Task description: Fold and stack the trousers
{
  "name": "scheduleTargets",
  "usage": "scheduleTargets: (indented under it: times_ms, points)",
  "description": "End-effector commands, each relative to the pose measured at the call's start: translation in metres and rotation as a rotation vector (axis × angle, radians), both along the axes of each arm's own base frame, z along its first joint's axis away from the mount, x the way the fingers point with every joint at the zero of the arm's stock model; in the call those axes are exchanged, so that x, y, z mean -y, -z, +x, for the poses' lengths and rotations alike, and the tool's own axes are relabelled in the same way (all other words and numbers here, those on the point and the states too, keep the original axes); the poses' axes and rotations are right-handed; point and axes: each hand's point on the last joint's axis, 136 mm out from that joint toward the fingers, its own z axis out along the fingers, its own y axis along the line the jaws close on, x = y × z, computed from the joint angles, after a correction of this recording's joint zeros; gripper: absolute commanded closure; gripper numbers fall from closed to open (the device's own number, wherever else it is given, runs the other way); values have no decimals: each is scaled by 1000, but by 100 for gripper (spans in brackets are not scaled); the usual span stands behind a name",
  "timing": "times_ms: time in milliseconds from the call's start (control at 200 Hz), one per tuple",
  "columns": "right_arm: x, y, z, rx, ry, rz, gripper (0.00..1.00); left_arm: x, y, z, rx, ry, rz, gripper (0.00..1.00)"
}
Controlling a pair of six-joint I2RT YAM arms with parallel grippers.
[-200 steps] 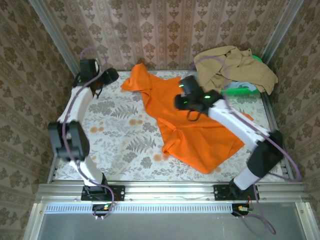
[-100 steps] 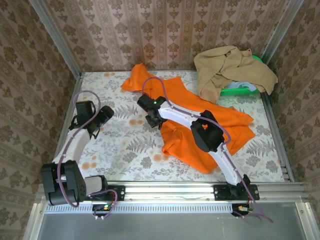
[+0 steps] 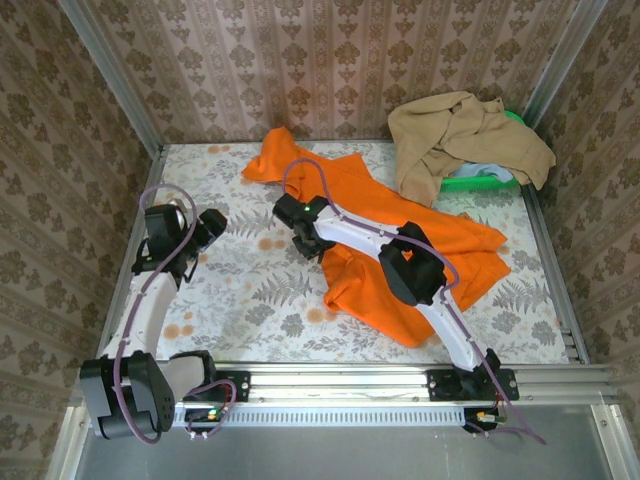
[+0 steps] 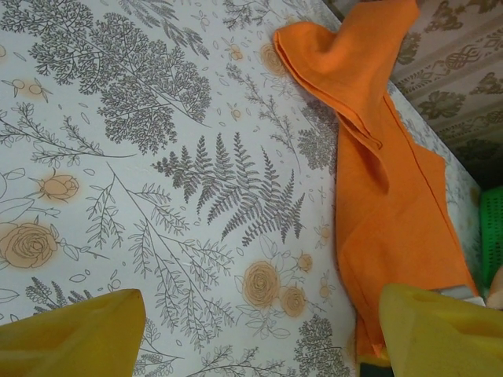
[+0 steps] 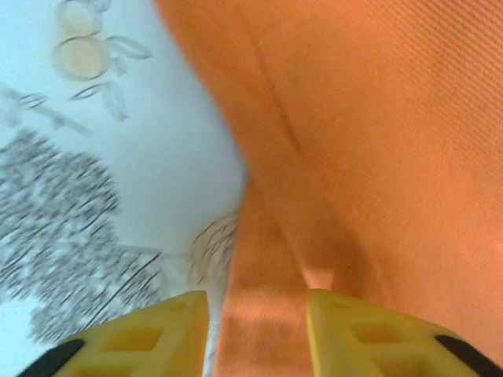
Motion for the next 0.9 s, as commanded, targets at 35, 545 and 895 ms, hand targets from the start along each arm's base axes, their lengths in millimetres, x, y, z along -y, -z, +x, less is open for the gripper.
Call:
scheduleTargets:
  times_ms: [35, 545, 895]
  points:
    - [4, -19, -7, 20, 30, -7, 72, 3, -10, -2, 34, 12, -17, 22]
    - [12, 27, -8, -91, 63, 5, 71, 5, -16, -4, 52, 22, -21, 23]
    - [13, 31, -18, -108, 58, 0, 60, 7, -20, -2, 65, 23, -36, 23]
